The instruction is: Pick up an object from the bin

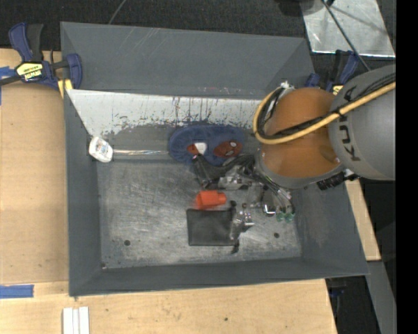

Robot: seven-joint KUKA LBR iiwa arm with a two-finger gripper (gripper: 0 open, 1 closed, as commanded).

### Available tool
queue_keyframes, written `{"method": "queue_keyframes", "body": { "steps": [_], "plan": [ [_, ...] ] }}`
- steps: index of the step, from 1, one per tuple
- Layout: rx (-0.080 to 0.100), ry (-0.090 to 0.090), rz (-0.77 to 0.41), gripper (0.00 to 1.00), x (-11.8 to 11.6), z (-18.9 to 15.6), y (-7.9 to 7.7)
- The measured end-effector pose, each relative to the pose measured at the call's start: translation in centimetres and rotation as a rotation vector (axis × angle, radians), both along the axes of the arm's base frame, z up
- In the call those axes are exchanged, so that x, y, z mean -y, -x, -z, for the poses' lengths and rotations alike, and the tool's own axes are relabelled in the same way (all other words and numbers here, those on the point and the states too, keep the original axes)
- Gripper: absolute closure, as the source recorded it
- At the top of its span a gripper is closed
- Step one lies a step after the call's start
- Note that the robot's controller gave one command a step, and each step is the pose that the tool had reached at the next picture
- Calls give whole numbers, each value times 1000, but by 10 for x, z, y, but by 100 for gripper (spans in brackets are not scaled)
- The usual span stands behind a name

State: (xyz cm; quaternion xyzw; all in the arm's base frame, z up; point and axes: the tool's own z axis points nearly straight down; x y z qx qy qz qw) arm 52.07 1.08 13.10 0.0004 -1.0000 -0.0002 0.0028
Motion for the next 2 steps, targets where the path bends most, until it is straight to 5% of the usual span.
{"method": "queue_keyframes", "body": {
  "steps": [1,2],
  "plan": [
    [14,0,-3,0,-8,57,4],
    [29,-2,-3,100,-10,53,-1]
  ]
}}
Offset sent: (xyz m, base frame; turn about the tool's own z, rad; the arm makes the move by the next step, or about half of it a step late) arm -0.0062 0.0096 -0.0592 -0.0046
